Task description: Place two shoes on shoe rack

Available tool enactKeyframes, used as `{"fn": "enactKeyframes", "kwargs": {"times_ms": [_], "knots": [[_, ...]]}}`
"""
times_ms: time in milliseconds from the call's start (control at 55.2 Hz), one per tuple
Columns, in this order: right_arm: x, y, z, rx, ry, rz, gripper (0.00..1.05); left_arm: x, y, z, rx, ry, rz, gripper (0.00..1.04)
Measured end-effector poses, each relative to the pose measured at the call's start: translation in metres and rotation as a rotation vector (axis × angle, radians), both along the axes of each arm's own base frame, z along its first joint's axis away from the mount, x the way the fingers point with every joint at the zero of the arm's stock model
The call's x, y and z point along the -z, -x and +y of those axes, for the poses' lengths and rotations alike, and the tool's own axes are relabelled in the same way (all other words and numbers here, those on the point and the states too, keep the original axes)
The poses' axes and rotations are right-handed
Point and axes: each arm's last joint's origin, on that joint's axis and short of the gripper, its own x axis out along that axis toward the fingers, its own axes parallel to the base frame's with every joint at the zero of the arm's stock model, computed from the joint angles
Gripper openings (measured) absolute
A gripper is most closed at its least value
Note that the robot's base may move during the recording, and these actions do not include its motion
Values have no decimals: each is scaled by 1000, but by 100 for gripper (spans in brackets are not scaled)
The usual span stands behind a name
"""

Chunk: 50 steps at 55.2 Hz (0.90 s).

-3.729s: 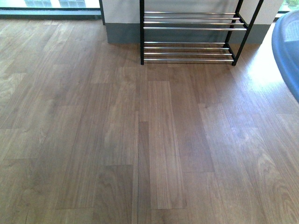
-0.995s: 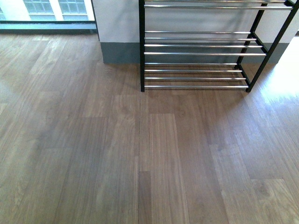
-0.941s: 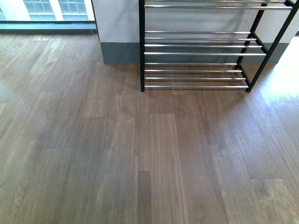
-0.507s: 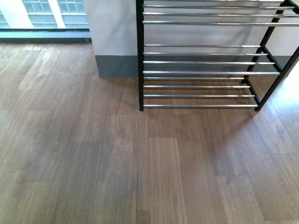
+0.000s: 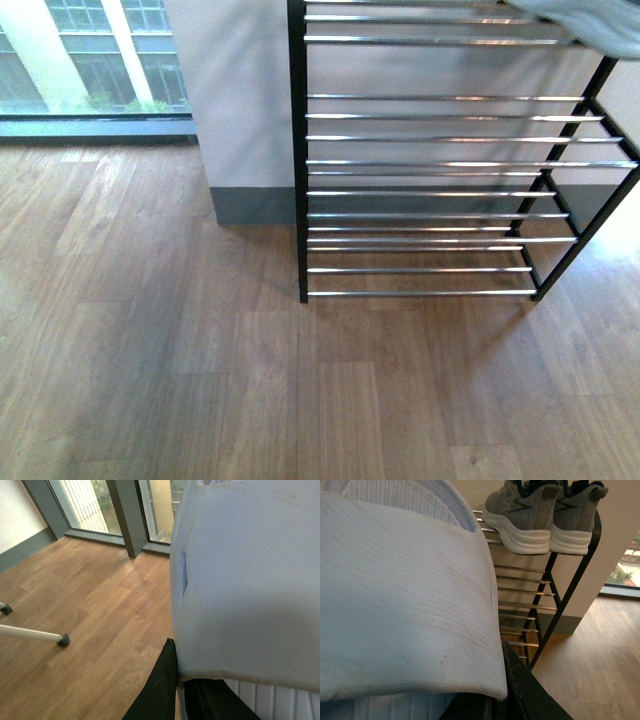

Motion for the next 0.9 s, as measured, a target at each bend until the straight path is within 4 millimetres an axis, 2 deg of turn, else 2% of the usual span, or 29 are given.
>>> {"fn": "enactKeyframes", "kwargs": {"times_ms": [905], "knots": [[0,0,0,0,0,1,1,0,0,0,1,0,2,2]]}}
